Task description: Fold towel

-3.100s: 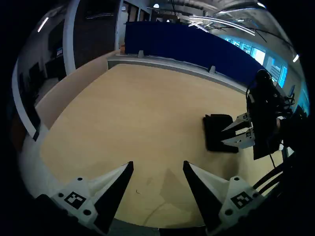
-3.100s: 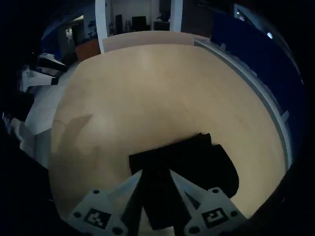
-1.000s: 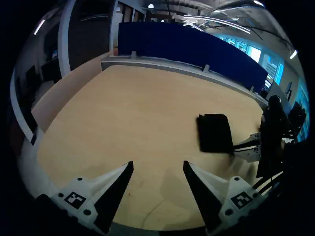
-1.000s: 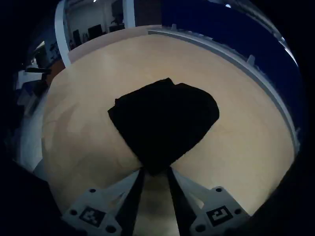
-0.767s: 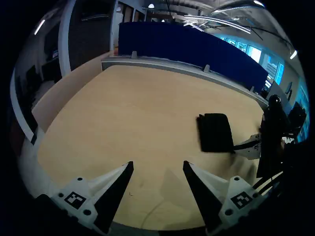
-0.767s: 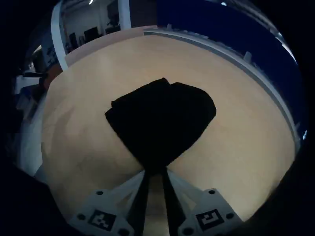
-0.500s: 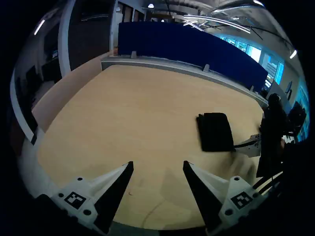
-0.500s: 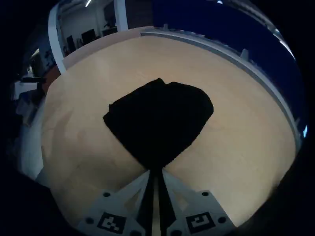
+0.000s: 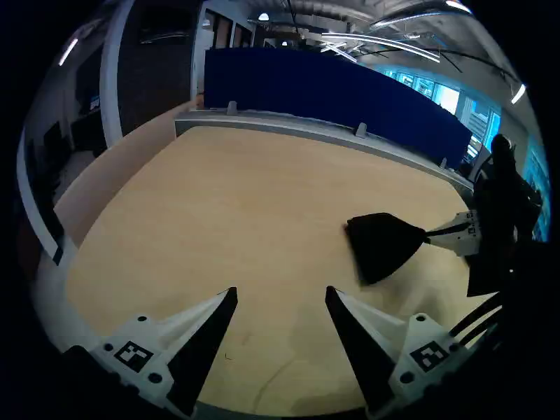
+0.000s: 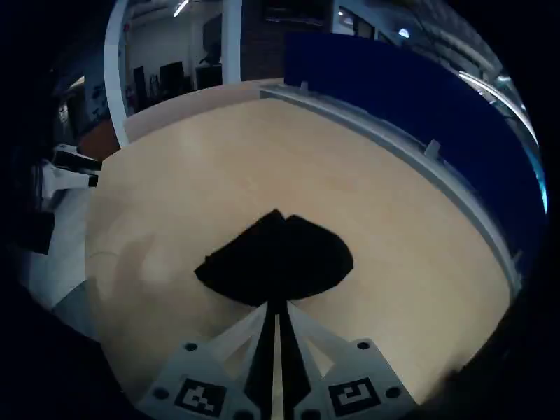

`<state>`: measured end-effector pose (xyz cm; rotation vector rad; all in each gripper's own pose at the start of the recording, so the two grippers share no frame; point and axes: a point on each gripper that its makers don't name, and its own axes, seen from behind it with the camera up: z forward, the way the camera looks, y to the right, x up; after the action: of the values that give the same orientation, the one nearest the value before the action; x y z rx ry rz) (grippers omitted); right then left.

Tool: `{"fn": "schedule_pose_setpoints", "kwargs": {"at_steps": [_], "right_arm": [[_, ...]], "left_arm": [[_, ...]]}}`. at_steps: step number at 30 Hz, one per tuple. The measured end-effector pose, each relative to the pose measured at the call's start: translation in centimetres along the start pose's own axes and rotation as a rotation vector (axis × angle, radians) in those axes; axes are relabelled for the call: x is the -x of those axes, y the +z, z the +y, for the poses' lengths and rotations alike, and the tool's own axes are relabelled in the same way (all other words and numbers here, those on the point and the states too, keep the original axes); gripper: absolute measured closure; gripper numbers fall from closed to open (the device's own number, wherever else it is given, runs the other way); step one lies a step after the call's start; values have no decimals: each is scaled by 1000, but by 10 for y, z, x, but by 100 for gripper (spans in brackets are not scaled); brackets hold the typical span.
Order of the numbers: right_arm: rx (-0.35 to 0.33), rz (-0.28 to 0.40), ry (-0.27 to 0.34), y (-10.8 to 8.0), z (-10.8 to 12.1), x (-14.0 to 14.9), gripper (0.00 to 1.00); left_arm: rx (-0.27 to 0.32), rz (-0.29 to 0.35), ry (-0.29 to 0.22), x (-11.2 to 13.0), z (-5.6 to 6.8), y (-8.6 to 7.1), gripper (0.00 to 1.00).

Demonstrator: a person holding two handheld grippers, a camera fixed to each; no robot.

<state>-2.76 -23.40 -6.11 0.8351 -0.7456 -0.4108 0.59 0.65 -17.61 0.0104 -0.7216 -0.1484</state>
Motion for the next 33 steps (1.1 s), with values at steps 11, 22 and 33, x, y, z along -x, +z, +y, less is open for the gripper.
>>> {"fn": "schedule_pose_setpoints", "kwargs": {"at_steps": [11, 22, 33], "right_arm": [[41, 101, -39, -52, 29, -80, 96], [88, 123, -43, -81, 57, -94, 96], [145, 140, 9, -110, 105, -95, 96]], "left_arm": [[34, 34, 28, -25, 17, 3, 6], [63, 54, 45, -40, 30, 7, 6], [80, 52, 65, -44, 40, 9, 6]]}}
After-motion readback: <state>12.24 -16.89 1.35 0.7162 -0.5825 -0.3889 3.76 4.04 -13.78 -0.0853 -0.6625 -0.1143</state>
